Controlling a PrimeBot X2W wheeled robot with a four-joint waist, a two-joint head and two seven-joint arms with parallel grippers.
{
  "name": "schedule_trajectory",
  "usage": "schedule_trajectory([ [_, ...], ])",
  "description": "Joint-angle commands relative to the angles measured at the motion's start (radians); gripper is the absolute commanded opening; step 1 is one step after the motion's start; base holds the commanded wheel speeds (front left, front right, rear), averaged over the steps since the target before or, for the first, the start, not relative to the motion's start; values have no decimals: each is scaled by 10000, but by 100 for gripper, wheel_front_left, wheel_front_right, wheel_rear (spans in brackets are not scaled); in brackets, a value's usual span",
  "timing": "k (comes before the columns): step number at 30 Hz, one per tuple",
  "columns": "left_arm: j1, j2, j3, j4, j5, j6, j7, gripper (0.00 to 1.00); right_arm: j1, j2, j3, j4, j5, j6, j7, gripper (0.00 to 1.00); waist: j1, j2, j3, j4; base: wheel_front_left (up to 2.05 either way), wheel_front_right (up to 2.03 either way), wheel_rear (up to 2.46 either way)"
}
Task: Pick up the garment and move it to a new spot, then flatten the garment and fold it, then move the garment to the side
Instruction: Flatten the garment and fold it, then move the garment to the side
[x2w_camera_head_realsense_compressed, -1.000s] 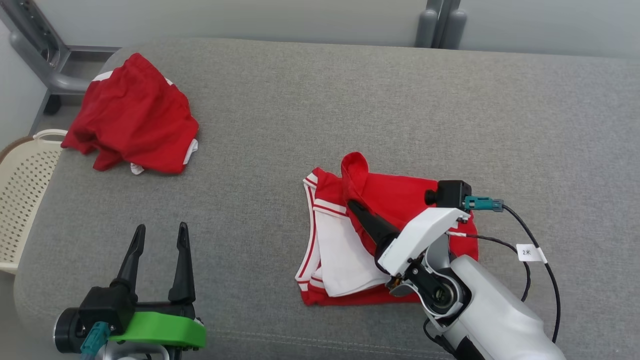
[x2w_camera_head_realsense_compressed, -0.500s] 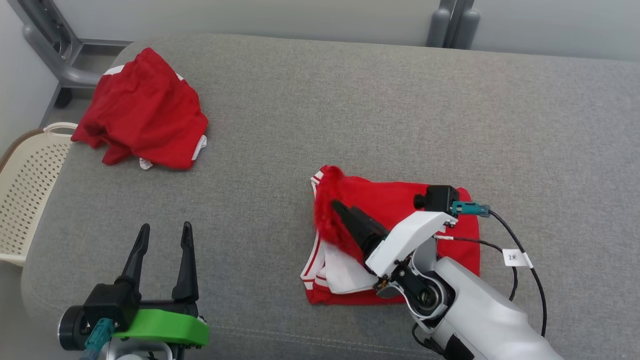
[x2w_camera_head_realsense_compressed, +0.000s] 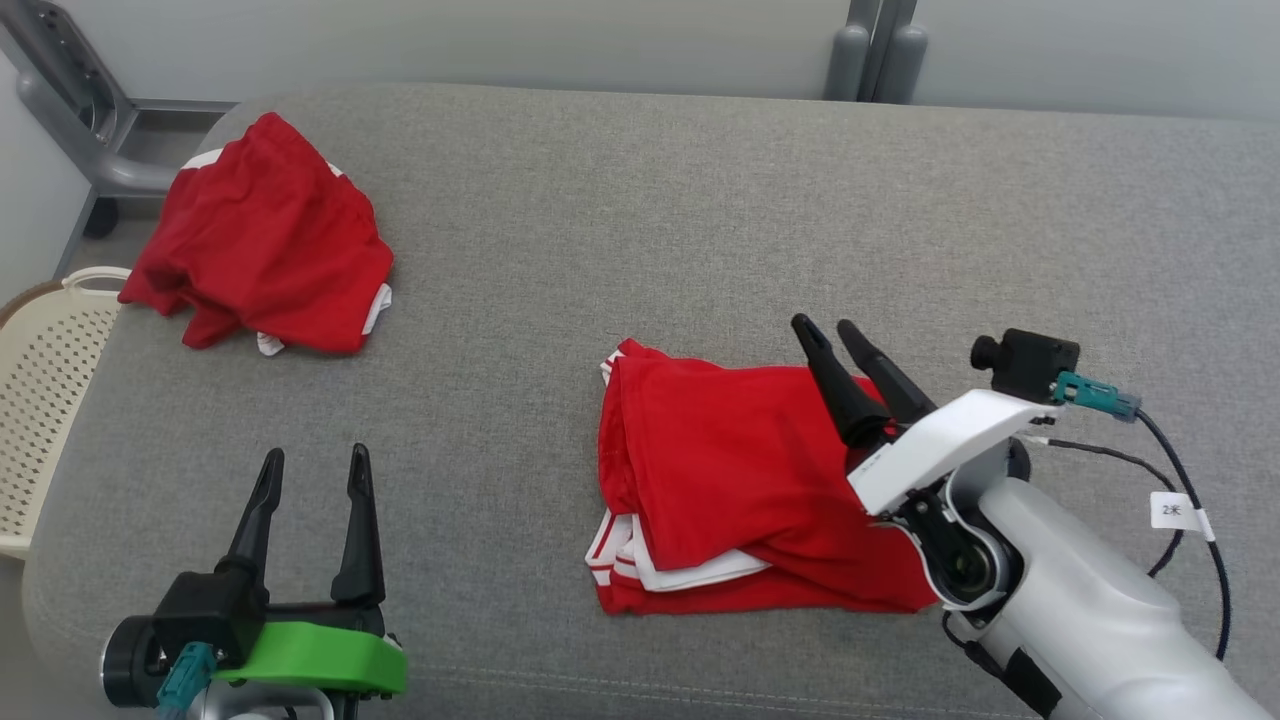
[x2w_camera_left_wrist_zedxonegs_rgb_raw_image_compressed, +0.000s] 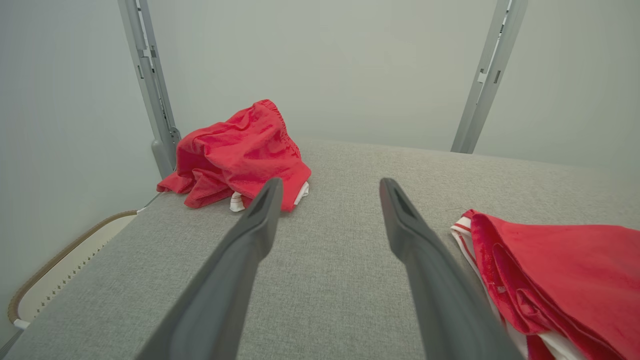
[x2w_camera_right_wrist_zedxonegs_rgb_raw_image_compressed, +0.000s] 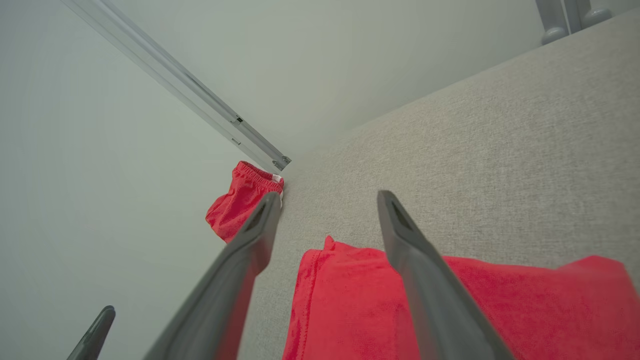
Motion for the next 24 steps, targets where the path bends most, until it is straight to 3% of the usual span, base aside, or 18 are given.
schedule_trajectory([
  [1,120,2,34,-63,60,14,-29,100,160,-221,-49,-10,-365,3,-112,100,0,0,-24,-27,0,0,0],
  [9,181,2,73,-164,43,60,-29,100,515,-883,-505,297,-2079,3,-277,100,0,0,-22,-76,0,0,0],
  [10,187,2,74,-167,36,60,-29,100,591,-880,-510,340,-2277,3,-284,92,0,0,-16,-79,0,0,0],
  [11,193,2,67,-168,18,58,-29,100,727,-892,-530,464,-2713,3,-272,43,0,0,-6,-80,0,0,0],
  [13,186,2,66,-168,5,65,-29,100,833,-863,-552,590,-3104,3,-280,14,0,0,8,-82,0,0,0],
  [14,181,2,69,-173,-2,69,-29,100,890,-801,-601,641,-3234,3,-283,15,0,0,14,-84,0,0,0],
  [16,174,2,81,-179,-4,73,-29,100,983,-693,-727,724,-3398,3,-287,29,0,0,23,-94,0,0,0],
  [17,177,2,90,-181,-3,73,-29,100,1028,-643,-791,779,-3470,2,-289,44,0,0,21,-102,0,0,0],
  [19,201,2,105,-185,5,73,-29,100,1093,-560,-967,888,-3587,2,-292,100,0,0,10,-126,0,0,0],
  [24,271,1,125,-206,20,66,-29,100,1245,-499,-1391,1382,-3890,2,-174,100,0,0,-46,-176,0,0,0],
])
